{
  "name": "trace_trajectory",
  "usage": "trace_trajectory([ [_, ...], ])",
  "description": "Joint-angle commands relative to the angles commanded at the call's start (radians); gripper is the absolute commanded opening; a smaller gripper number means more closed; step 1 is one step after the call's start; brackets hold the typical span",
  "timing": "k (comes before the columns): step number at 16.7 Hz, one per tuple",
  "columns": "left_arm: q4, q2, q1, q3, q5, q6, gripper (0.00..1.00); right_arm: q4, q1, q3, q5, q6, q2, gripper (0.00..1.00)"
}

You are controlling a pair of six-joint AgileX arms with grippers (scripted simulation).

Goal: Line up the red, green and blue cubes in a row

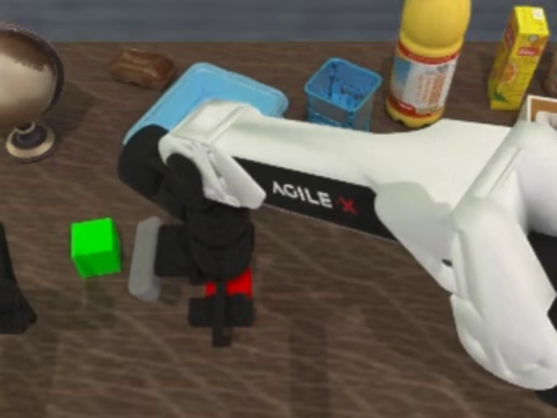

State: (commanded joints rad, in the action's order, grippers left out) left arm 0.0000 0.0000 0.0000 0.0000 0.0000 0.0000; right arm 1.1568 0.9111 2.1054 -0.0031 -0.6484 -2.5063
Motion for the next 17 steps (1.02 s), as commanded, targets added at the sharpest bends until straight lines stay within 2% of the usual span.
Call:
trace_trajectory([
  [11,0.000,0.000,0.000,0.000,0.000,0.000,1.00,0.000,0.000,0.000,0.000,0.000,0.000,0.98],
  [17,0.000,0.000,0.000,0.000,0.000,0.000,1.00,0.000,0.000,0.000,0.000,0.000,0.000,1.00],
])
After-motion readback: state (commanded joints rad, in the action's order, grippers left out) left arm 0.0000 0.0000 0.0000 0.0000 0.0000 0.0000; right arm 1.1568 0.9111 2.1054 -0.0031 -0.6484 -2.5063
